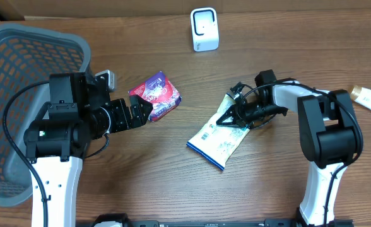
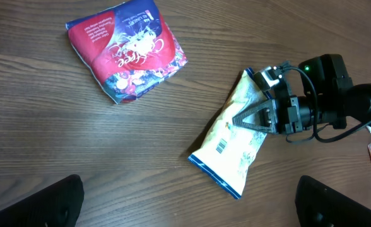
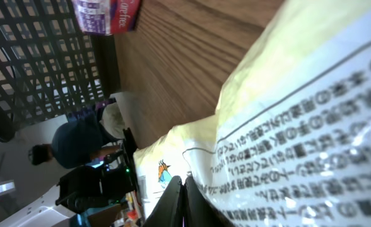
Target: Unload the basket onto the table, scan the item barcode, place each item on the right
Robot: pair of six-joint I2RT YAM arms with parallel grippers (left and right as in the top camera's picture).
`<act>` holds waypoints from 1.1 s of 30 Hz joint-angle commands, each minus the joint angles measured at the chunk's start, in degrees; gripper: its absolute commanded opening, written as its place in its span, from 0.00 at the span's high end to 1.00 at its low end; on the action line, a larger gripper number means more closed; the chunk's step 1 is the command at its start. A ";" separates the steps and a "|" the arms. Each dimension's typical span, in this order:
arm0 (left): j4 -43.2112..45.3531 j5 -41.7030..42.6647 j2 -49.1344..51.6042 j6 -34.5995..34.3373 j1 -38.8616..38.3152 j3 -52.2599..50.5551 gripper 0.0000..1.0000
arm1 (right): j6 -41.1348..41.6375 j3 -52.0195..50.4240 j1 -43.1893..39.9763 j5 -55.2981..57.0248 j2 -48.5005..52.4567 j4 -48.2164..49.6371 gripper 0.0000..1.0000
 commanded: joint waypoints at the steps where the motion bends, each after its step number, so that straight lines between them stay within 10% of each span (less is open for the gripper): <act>1: -0.42 -0.37 0.22 1.09 0.09 1.22 0.00 | 0.85 -0.22 0.50 6.73 2.12 0.02 0.96; 9: -0.66 -0.37 0.22 1.09 0.09 1.22 0.00 | -2.08 2.75 0.57 6.21 -5.66 -9.62 0.90; 15: -0.61 -0.42 0.22 1.11 0.11 1.22 0.00 | -2.01 5.09 0.02 5.75 -16.98 -20.76 0.40; 17: -0.59 -0.85 0.22 1.09 0.11 1.22 0.00 | -1.27 5.44 -0.42 5.84 -20.52 -23.19 0.01; 33: -0.61 -1.62 1.73 3.74 0.02 1.18 0.00 | 26.18 -8.92 -7.17 27.41 -26.05 -13.11 0.00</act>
